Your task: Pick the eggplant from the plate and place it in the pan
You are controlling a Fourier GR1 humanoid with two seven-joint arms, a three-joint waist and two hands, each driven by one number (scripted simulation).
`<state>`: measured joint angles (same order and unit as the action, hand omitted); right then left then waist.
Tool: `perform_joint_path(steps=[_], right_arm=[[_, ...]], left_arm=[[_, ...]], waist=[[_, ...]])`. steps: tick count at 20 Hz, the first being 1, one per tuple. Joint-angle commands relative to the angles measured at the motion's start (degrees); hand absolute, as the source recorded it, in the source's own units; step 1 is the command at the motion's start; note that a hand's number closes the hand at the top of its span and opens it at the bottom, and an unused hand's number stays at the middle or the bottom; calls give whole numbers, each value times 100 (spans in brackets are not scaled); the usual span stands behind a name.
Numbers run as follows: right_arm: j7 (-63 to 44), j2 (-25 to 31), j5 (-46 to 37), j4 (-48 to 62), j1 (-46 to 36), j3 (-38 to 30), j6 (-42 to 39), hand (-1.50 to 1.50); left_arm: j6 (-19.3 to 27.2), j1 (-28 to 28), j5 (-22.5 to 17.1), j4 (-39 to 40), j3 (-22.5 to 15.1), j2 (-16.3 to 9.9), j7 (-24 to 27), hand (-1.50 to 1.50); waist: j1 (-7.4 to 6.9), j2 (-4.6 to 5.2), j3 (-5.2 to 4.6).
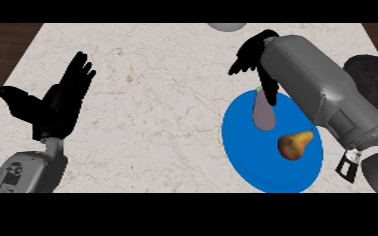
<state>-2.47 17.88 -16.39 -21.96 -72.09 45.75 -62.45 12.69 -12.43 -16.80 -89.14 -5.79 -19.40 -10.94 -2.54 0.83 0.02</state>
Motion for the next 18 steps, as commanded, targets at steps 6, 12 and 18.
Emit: perform_joint_path(steps=[6,12,18], right_arm=[[686,-235,-531,445,93,129,-102,-150],[984,-182,-827,404,452,295,-29,-150],[1184,-485,-1044,632,580,306,378,-150]], left_arm=[[124,71,251,-52,-77,213,-78,0],[75,72,222,-361,84,67,-377,0],[-38,242,299,-374,103,121,-220,0]], waist=[[31,-7,2],[66,-38,3],[16,-15,3]])
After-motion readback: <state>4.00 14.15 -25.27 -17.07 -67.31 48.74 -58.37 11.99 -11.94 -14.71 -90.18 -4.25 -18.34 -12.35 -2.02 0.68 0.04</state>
